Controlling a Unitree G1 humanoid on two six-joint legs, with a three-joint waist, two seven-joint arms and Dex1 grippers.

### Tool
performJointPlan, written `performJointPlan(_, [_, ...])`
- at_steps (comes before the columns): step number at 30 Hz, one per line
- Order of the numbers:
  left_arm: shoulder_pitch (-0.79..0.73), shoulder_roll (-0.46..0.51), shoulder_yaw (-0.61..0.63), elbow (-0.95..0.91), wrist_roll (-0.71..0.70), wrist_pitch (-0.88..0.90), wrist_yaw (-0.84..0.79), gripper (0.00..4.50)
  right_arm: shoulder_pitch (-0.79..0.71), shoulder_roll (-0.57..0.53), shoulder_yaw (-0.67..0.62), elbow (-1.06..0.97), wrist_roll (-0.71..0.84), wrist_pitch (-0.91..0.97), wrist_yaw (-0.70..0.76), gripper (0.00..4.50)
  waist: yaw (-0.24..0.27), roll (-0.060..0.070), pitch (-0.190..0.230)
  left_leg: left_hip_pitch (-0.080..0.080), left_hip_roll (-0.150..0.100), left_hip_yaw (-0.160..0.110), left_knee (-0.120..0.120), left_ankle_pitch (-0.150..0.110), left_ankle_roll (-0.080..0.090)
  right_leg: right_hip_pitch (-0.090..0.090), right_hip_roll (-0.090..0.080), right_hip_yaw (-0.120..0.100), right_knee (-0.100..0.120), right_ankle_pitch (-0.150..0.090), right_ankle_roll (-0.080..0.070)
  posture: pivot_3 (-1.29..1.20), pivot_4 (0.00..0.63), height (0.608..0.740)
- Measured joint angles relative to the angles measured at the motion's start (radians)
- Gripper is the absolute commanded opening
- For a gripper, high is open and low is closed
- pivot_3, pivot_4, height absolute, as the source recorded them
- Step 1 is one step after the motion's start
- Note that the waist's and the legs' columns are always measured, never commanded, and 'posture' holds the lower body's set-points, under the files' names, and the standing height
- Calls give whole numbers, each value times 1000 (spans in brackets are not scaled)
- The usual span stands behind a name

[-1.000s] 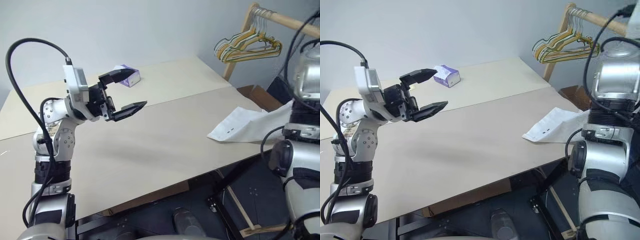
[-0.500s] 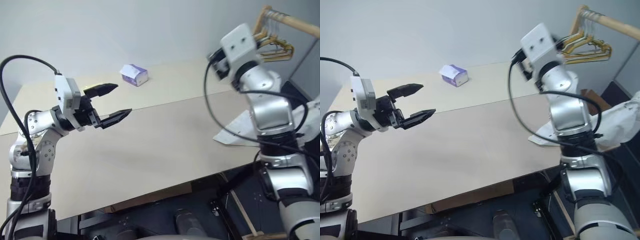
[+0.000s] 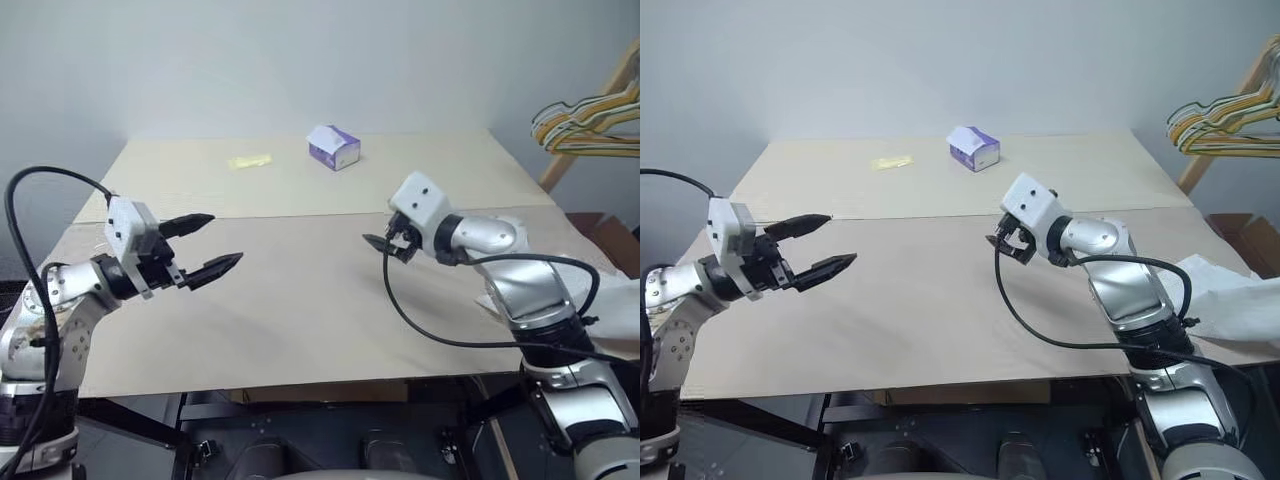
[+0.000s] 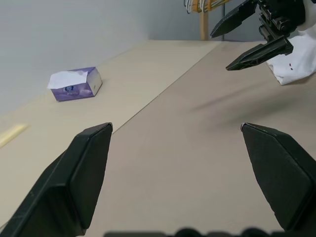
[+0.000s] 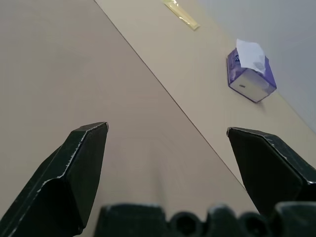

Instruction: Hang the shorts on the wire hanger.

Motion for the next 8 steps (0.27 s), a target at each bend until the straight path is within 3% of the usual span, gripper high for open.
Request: performJointPlan(8, [19,0,-2,-17,0,0,18,4500,33,13,31,6,-42,-4,-2,4490,20,-2,-1,0,0,0,0,0,0,0,0,-1,0,0,0,139,0,740])
